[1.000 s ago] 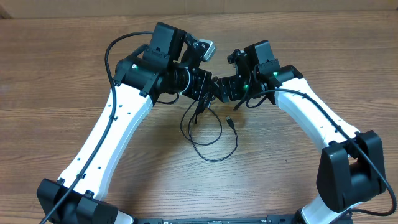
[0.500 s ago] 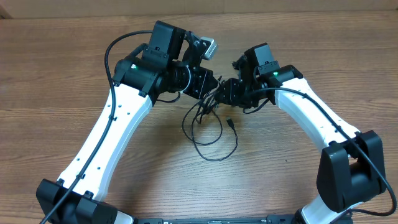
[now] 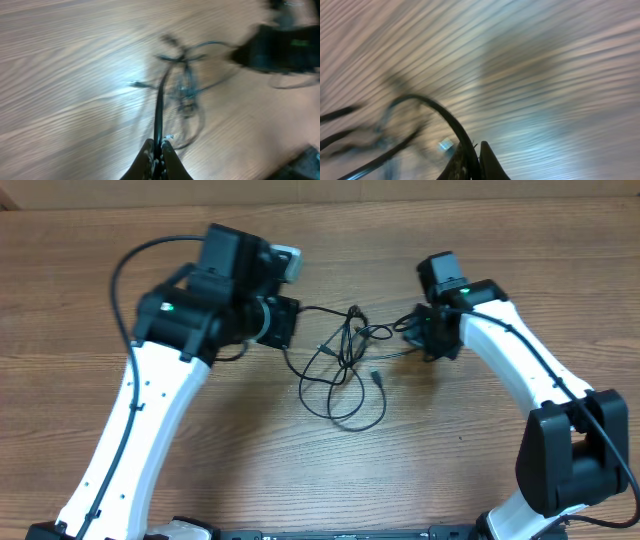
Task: Untangle cables
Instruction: 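Pull the cable outward, left gripper left and right gripper right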
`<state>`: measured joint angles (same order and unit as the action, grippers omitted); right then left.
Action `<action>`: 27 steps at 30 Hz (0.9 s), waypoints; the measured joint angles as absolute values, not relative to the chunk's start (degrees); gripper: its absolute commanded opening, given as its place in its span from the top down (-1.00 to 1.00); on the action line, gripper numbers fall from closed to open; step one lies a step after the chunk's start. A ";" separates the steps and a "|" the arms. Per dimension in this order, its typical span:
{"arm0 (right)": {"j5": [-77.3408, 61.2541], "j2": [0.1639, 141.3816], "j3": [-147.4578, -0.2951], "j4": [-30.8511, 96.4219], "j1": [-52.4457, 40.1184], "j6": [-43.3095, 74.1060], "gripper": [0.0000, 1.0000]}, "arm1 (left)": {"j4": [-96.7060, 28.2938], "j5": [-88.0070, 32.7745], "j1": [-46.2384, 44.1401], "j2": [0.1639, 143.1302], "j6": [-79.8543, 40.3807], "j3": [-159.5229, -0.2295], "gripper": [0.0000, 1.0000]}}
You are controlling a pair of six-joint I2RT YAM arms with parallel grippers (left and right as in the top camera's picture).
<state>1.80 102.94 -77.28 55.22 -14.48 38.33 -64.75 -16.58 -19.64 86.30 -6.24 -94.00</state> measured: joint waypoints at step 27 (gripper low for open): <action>28.97 100.49 -81.71 65.69 -1.06 38.50 0.93 | -65.41 5.61 11.14 86.13 -15.86 -94.00 0.92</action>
<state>28.97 100.49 -81.71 65.69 -1.06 38.50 -65.41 5.61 11.14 86.13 -15.86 -94.00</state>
